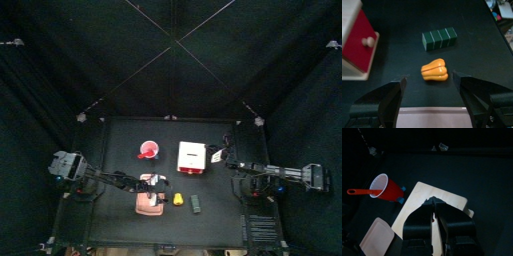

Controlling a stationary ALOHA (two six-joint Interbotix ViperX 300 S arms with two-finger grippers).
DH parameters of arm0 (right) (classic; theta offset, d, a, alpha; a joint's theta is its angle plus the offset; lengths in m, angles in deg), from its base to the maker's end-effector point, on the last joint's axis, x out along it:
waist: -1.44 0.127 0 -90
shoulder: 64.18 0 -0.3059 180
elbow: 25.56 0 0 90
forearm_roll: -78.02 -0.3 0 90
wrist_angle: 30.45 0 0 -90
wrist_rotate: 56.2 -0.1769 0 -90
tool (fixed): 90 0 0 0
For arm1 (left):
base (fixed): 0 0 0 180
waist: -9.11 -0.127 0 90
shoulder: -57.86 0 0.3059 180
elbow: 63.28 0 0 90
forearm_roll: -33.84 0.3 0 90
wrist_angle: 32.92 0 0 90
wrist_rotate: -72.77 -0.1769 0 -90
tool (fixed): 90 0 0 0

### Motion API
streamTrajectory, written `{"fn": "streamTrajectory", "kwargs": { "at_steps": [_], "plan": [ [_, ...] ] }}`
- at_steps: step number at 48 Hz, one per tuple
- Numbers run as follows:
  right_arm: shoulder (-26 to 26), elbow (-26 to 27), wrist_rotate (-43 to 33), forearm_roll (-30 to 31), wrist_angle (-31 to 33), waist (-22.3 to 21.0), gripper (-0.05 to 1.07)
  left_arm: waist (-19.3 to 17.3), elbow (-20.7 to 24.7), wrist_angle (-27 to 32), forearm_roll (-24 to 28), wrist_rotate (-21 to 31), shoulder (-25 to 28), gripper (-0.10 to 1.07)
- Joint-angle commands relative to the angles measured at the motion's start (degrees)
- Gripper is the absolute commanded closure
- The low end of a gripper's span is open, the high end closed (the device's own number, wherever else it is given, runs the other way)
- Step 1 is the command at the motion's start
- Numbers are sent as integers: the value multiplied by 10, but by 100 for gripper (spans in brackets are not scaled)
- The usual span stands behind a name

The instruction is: Grab squash

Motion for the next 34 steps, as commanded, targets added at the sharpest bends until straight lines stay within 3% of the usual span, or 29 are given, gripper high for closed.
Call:
{"fn": "streamTrajectory", "kwargs": {
  "at_steps": [1,17,34],
  "plan": [
    [-3,5,2,1,-2,-1,64,-4,43,28,-8,0,18,-4],
    [-4,5,2,1,-2,-2,64,-8,83,64,-77,0,56,-4],
    [-4,4,2,0,-1,-2,64,-25,105,60,-81,0,90,-4]
  ]
}}
